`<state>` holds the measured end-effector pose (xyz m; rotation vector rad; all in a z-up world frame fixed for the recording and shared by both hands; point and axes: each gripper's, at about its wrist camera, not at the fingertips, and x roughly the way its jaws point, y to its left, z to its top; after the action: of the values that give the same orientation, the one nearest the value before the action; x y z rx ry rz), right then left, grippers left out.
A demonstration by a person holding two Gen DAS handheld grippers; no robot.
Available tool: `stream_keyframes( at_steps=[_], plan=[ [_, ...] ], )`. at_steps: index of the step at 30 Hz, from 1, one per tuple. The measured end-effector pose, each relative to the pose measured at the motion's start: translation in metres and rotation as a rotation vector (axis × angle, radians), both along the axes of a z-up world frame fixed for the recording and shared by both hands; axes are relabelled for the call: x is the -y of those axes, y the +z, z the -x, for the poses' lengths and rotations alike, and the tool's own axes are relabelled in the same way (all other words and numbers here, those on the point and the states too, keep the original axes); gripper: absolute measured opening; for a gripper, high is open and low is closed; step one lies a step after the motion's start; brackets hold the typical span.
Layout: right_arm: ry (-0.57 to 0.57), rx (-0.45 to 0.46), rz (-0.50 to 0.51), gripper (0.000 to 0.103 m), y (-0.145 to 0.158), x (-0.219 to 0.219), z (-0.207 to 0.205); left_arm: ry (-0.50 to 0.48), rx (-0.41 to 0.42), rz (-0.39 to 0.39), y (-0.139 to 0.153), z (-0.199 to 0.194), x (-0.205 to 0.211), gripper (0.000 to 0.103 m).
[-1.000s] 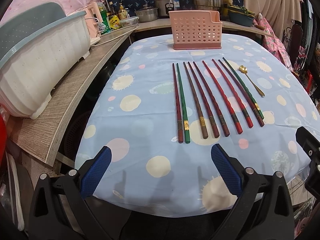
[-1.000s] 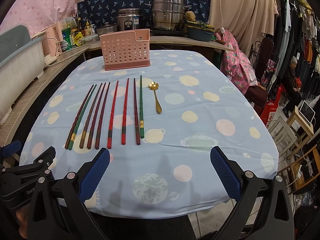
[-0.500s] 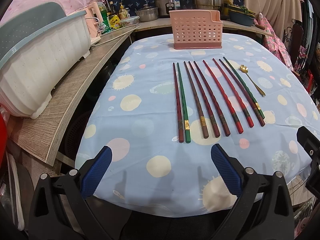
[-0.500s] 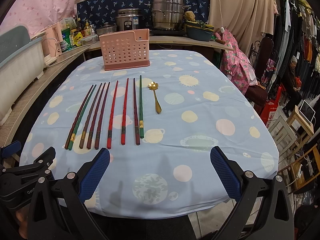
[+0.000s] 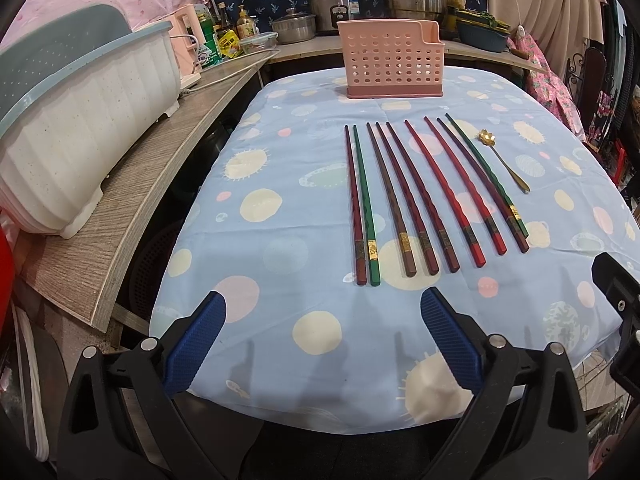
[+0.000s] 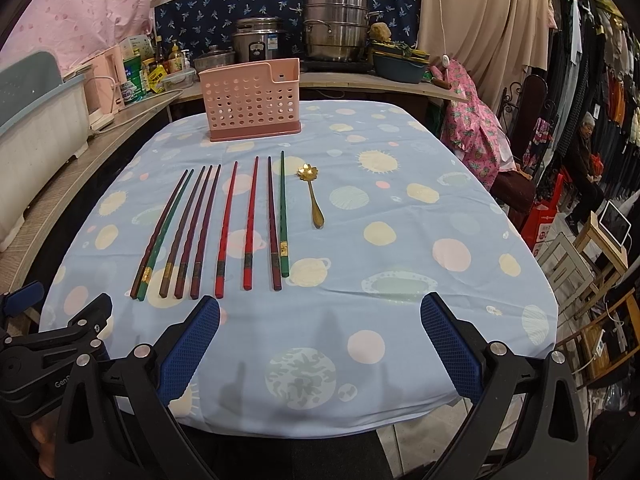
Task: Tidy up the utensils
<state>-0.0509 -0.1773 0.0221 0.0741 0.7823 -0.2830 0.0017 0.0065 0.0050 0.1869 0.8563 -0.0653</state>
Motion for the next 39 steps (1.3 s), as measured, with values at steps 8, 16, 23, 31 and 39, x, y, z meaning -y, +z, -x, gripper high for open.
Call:
stream_keyframes(
  at_steps=[8,16,23,31,39],
  plan=[
    [0.0,0.002,-0.001,0.096,0.002,0.001,0.0,0.0,-0.001,0.001,0.0,0.0,0.0,0.093],
    [0.0,0.001,-0.001,0.096,0.002,0.001,-0.001,-0.002,-0.019,0.014,-0.002,-0.003,0.002,0.093],
    [-0.006,-0.008,-0.009,0.096,-0.002,0.005,-0.007,0.044,-0.028,0.054,-0.006,-0.017,-0.012,0.093],
    [-0.01,-0.02,-0.019,0.096,-0.01,0.016,-0.019,0.058,-0.055,0.068,-0.017,-0.042,-0.019,0.092],
    [-0.017,-0.035,-0.026,0.096,-0.016,0.023,-0.035,0.051,-0.087,0.059,-0.032,-0.063,-0.014,0.089]
  ],
)
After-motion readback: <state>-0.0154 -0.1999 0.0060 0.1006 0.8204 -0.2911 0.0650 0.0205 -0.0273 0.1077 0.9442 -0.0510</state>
